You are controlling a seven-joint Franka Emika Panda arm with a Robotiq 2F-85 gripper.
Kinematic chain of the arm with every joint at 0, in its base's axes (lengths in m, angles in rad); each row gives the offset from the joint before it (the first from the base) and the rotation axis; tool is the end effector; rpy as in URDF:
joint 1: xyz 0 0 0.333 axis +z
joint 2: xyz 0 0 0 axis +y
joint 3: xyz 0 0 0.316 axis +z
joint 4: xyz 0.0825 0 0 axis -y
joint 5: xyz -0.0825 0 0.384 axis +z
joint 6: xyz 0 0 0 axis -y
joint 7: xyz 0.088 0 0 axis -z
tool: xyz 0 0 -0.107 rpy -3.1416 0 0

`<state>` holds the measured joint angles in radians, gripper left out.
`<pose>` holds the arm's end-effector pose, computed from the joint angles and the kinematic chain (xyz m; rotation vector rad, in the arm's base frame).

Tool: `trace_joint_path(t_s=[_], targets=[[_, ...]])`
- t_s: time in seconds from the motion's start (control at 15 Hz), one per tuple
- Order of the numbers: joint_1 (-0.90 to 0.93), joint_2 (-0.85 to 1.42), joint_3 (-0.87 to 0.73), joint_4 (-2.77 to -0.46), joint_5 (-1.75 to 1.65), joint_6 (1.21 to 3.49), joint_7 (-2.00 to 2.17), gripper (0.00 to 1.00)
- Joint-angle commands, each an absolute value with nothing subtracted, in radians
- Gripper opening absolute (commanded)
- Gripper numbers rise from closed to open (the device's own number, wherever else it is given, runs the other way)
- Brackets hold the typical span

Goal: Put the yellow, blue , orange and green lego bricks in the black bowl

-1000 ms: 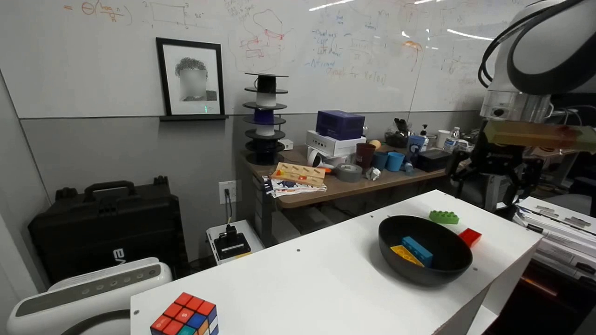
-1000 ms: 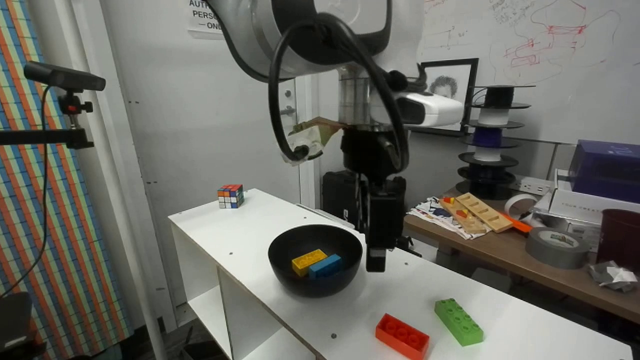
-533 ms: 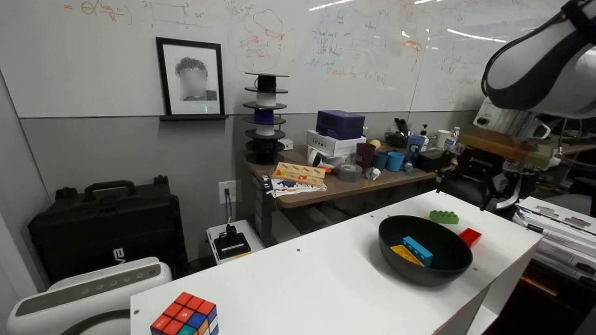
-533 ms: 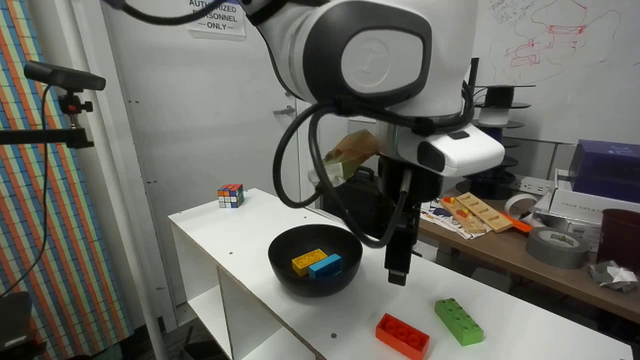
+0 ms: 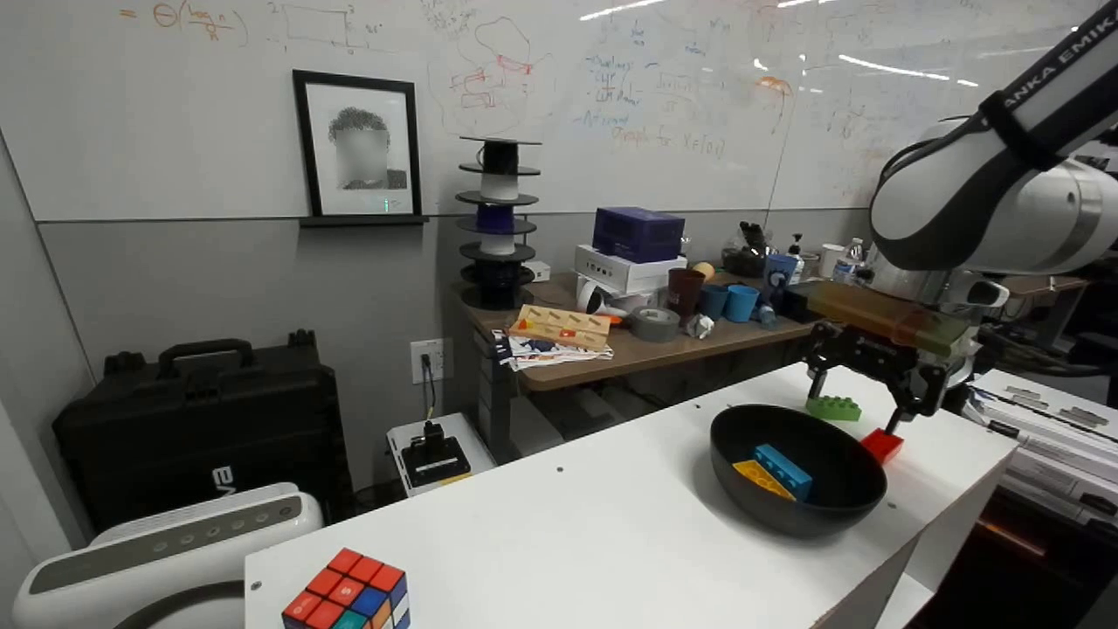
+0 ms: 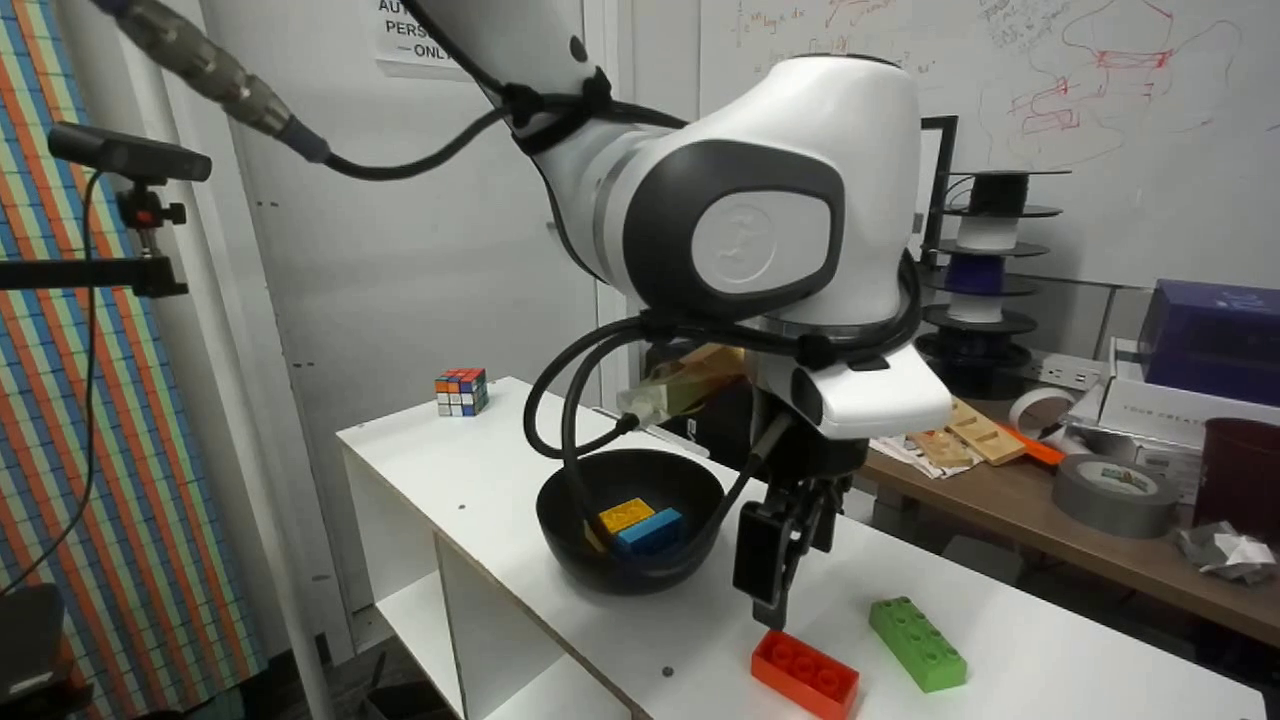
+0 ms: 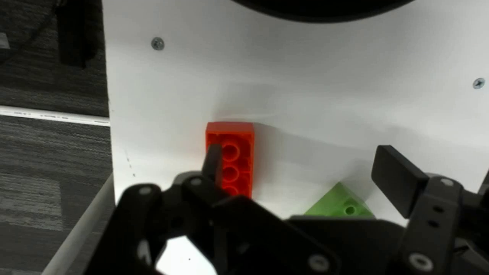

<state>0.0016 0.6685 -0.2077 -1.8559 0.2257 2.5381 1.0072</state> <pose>0.6288 -0.1273 0.1669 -2.4374 1.9544 -0.0494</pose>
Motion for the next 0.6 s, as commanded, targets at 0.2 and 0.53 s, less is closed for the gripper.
trace_joint_path(t_s=[0.2, 0.53], targets=[[0.013, 0.651, -0.256, -1.856, 0.14, 2.458, 1.096, 1.0], [0.006, 0.688, -0.239, -1.831, 0.099, 2.39, 1.052, 1.0]])
